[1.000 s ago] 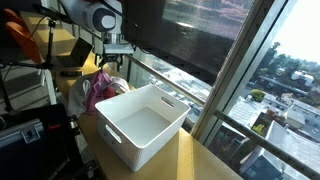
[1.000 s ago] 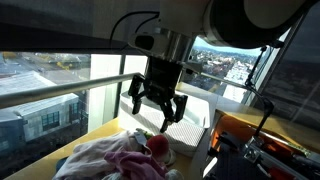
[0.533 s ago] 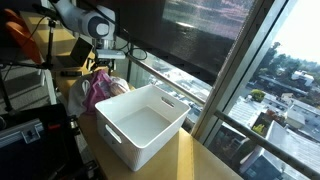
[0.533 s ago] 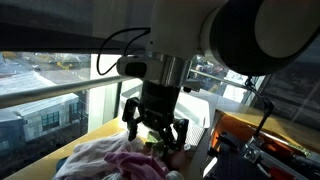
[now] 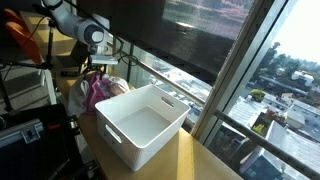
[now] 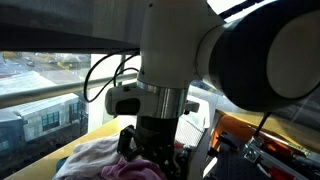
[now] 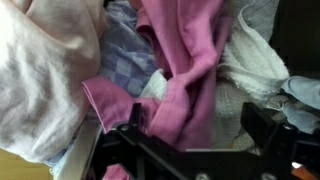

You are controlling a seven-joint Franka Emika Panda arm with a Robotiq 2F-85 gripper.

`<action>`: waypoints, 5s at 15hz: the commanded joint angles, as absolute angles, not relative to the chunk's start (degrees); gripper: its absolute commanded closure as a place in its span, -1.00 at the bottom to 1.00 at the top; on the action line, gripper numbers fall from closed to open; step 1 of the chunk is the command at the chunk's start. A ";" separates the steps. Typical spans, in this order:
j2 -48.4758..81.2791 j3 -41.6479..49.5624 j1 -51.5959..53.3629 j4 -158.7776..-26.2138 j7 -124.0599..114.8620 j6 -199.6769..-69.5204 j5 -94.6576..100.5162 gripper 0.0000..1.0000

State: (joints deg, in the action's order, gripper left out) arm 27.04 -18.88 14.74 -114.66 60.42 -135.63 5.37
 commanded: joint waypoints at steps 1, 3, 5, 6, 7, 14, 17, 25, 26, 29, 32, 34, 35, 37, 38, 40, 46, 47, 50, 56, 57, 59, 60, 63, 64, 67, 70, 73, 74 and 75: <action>33.22 -19.38 15.36 -110.40 59.63 -132.64 5.17 -1.00; 36.59 -19.04 15.78 -108.69 59.10 -131.24 5.40 -1.00; 39.60 -18.67 15.86 -106.76 58.63 -130.02 5.76 -1.00; 40.91 -18.55 15.66 -105.75 58.53 -129.25 5.75 -1.00; 42.11 -18.44 15.48 -104.67 58.38 -128.58 5.71 -1.00; 44.25 -18.21 12.71 -100.50 59.10 -124.87 5.05 -0.02; 42.59 -18.68 10.95 -100.77 59.39 -124.07 3.87 0.46; 33.68 -21.01 6.71 -106.74 60.85 -123.45 -1.62 0.97; 31.40 -21.32 6.40 -108.20 61.04 -123.55 -2.56 0.97; 22.59 -22.31 5.14 -112.89 62.80 -123.50 -5.88 0.97; 13.72 -21.76 4.49 -115.67 65.29 -123.29 -9.26 0.97; 8.20 -20.80 4.19 -116.28 67.29 -122.09 -12.09 0.97; 5.48 -20.06 4.11 -116.34 68.25 -121.10 -13.54 0.97; 0.48 -17.79 4.20 -115.68 69.89 -118.47 -15.77 0.97; -1.78 -16.24 4.32 -115.19 70.59 -117.30 -16.54 0.97; -6.16 -12.64 4.39 -114.44 71.50 -115.88 -17.73 0.97; -15.30 0.16 2.75 -111.94 73.62 -112.25 -16.83 0.97; -15.42 2.29 2.17 -111.43 74.40 -112.12 -16.65 0.97; -14.16 6.75 1.05 -112.84 76.86 -115.08 -17.12 0.97; -9.94 8.08 0.62 -121.15 80.29 -128.27 -18.91 0.97; -9.21 8.03 0.56 -121.87 80.93 -130.22 -19.45 0.97; -7.85 7.89 0.38 -122.99 81.68 -133.16 -20.01 0.97; -6.34 8.02 0.21 -122.77 82.30 -133.96 -20.17 0.97; -4.78 6.94 0.44 -123.18 81.87 -134.25 -19.49 0.21; -4.21 6.42 0.59 -123.28 81.75 -134.32 -19.22 0.09; -3.88 4.20 1.22 -123.53 80.92 -134.30 -18.13 -0.37; -3.68 1.06 2.90 -123.67 79.72 -134.68 -17.41 -0.80; 0.34 -2.90 5.92 -123.08 78.62 -137.51 -17.34 -1.00; 2.34 -4.32 6.98 -122.65 78.26 -138.85 -17.22 -1.00; 4.57 -5.70 7.96 -122.10 77.92 -140.39 -16.93 -1.00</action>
